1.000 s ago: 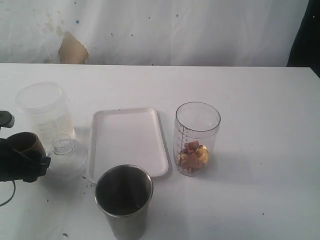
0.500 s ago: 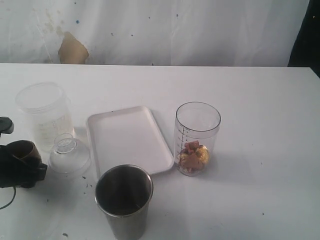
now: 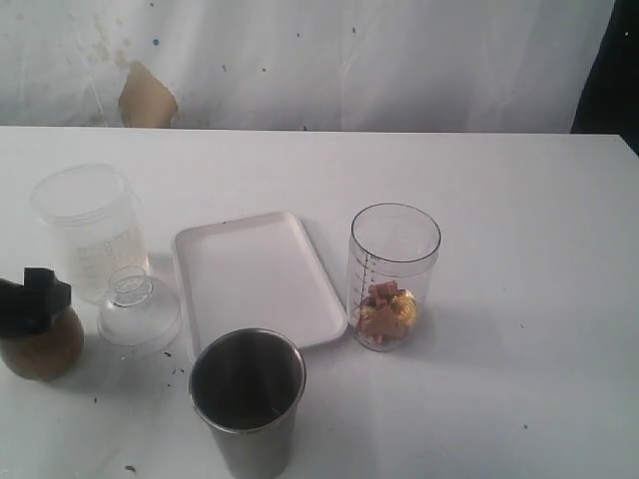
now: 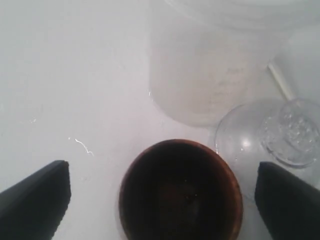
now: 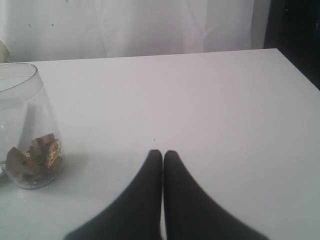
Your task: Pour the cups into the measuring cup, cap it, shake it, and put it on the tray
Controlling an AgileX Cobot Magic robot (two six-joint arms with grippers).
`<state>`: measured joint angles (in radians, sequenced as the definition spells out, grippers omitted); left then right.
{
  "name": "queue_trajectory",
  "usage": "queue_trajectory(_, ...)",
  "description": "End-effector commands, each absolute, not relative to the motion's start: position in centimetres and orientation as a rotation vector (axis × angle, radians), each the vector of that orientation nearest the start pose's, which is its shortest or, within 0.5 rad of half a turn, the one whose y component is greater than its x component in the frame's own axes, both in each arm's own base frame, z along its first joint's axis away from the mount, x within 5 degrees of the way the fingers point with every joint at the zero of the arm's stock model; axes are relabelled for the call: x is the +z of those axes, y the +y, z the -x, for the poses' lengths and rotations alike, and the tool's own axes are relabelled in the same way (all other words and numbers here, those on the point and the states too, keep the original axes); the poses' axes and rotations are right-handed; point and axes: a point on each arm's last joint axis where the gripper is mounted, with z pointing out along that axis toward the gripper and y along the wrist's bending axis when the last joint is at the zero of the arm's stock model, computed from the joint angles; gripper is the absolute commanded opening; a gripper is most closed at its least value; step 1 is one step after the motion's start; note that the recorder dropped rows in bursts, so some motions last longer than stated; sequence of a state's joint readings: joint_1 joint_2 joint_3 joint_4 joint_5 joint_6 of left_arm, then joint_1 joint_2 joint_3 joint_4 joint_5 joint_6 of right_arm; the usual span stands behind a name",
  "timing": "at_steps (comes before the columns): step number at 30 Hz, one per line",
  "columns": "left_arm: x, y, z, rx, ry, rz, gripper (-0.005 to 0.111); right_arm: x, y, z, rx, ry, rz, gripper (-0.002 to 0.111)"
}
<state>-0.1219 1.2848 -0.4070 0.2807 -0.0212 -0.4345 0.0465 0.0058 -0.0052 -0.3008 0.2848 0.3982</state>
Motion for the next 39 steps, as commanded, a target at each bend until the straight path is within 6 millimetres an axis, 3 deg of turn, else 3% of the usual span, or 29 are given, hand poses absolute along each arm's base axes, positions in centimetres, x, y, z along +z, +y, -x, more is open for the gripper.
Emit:
queue_trajectory(1, 20.7, -2.3, -19.6, -0.197, 2.269, 0.205, 0.077, 18.9, -0.5, -5.5, 0.037, 1.751, -0.109, 0.000)
queue_trajectory(2, 21.6, -2.2, -18.9, -0.228, 2.239, 0.261, 0.060, 18.9, -0.5, -5.5, 0.037, 1.751, -0.109, 0.000)
queue_trajectory(6, 23.4, -1.9, -17.2, -0.259, 2.175, 0.305, 0.008, 18.9, -0.5, -5.5, 0.037, 1.751, -0.109, 0.000)
queue_trajectory(7, 24.0, -1.8, -16.6, -0.256, 2.152, 0.295, 0.001, 18.9, -0.5, -5.5, 0.037, 1.751, -0.109, 0.000)
queue_trajectory(14, 28.2, -1.1, -11.8, -0.288, 1.895, 0.251, 0.001, 18.9, -0.5, -5.5, 0.067, 1.748, -0.145, 0.000)
queue_trajectory(20, 29.3, -0.6, -7.5, -0.315, 1.679, 0.216, 0.001, 18.9, -0.5, -5.5, 0.067, 1.748, -0.145, 0.000)
queue_trajectory(24, 28.4, -0.5, -5.8, -0.388, 1.559, 0.226, 0.001, 18.9, -0.5, -5.5, 0.067, 1.748, -0.145, 0.000)
queue_trajectory(27, 26.5, -0.6, -5.4, -0.429, 1.556, 0.251, 0.001, 18.9, -0.5, -5.5, 0.067, 1.748, -0.145, 0.000)
queue_trajectory(32, 23.0, -0.7, -5.3, -0.435, 1.583, 0.245, 0.001, 18.9, -0.5, -5.5, 0.067, 1.748, -0.145, 0.000)
queue_trajectory(39, 20.8, -0.8, -5.6, -0.359, 1.544, 0.144, 0.001, 18.9, -0.5, -5.5, 0.067, 1.748, -0.145, 0.000)
